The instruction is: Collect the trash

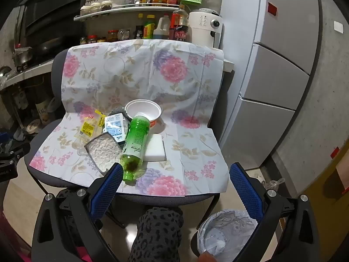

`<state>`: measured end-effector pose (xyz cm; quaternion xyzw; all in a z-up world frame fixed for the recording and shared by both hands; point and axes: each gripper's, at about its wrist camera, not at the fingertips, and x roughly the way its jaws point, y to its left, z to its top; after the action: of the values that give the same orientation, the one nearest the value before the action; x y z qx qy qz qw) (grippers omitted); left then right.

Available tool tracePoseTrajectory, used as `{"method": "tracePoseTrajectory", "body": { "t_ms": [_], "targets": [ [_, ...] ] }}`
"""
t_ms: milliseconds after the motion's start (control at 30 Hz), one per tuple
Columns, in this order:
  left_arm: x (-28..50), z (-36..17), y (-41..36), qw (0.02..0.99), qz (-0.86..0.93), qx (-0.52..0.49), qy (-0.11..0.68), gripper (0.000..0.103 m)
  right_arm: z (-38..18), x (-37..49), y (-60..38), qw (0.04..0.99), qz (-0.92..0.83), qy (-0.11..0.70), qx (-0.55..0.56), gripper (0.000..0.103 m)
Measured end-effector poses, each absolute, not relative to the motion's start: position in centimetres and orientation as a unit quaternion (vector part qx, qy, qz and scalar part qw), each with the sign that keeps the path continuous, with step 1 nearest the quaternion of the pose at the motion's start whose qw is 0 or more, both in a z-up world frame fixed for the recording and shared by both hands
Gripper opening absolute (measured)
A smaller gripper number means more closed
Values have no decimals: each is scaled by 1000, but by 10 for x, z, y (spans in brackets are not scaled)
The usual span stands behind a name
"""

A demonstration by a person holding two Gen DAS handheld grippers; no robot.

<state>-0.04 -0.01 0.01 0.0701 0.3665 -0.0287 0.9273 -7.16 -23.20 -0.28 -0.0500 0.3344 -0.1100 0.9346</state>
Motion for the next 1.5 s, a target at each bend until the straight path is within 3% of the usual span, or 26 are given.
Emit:
{"method": "tracePoseTrajectory", "body": {
  "t_ms": [1500],
  "targets": [
    [4, -7, 17, 926, -29, 64, 372, 96, -15, -69, -227, 933, -110, 340, -50, 97]
  ]
}}
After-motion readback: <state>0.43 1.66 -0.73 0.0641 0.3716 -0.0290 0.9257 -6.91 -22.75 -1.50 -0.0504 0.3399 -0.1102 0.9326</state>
